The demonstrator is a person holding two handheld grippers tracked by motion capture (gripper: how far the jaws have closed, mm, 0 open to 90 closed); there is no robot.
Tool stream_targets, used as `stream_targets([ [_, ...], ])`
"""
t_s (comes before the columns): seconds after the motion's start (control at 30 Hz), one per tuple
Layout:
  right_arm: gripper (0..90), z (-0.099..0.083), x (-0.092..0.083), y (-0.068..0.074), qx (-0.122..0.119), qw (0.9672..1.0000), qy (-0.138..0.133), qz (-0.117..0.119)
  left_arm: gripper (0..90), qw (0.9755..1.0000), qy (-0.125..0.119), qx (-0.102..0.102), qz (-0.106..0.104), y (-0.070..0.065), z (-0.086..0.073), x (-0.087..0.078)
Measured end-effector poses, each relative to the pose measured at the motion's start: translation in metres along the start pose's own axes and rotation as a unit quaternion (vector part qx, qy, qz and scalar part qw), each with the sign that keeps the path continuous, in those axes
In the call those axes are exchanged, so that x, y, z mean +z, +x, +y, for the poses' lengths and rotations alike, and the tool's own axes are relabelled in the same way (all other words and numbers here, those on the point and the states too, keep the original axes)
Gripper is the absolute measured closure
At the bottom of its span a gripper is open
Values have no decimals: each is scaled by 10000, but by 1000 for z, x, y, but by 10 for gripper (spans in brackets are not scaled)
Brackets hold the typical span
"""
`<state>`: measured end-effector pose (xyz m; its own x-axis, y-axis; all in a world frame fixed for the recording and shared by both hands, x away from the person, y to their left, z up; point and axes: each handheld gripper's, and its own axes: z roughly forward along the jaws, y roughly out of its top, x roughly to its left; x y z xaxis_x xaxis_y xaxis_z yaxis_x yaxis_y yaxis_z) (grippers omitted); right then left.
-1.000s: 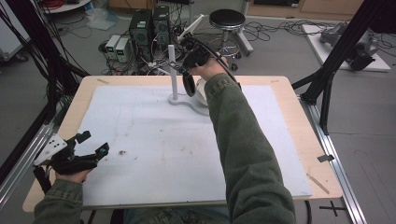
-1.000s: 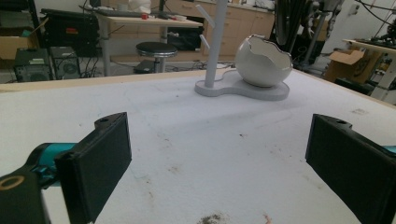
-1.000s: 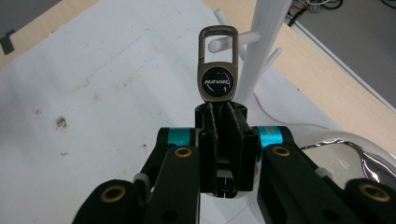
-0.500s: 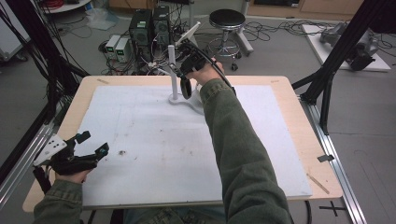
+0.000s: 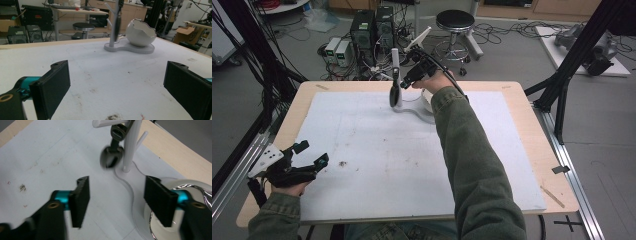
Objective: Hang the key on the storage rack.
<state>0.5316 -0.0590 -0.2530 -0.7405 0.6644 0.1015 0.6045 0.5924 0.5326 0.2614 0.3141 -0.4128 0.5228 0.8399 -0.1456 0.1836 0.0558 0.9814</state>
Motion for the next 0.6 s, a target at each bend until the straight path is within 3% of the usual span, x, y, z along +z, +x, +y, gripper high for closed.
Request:
stream_targets([
  [0.1, 177, -4, -1, 1, -64, 9999, 71, -112, 73, 10000, 0, 7, 0, 0, 0, 0],
  [0.17, 115, -9, -1, 1, -81, 10000, 43, -34, 74, 10000, 8, 20, -3, 0, 0, 0],
  [0.27, 97, -19, -1, -1, -94, 9999, 10, 140, 73, 10000, 14, 18, 0, 0, 0, 0],
  [0.33, 17, -24, 0, -3, -77, 9998, 17, 156, 73, 10000, 14, 19, 9, 0, 0, 0],
  [0.47, 5, -35, -3, -5, -28, 9997, -125, 205, 73, 10000, 4, 11, 10, 0, 0, -1],
  [0.6, 4, -44, -6, -5, -20, 9998, -195, 107, 73, 10000, 4, 10, 19, -1, 0, -1],
])
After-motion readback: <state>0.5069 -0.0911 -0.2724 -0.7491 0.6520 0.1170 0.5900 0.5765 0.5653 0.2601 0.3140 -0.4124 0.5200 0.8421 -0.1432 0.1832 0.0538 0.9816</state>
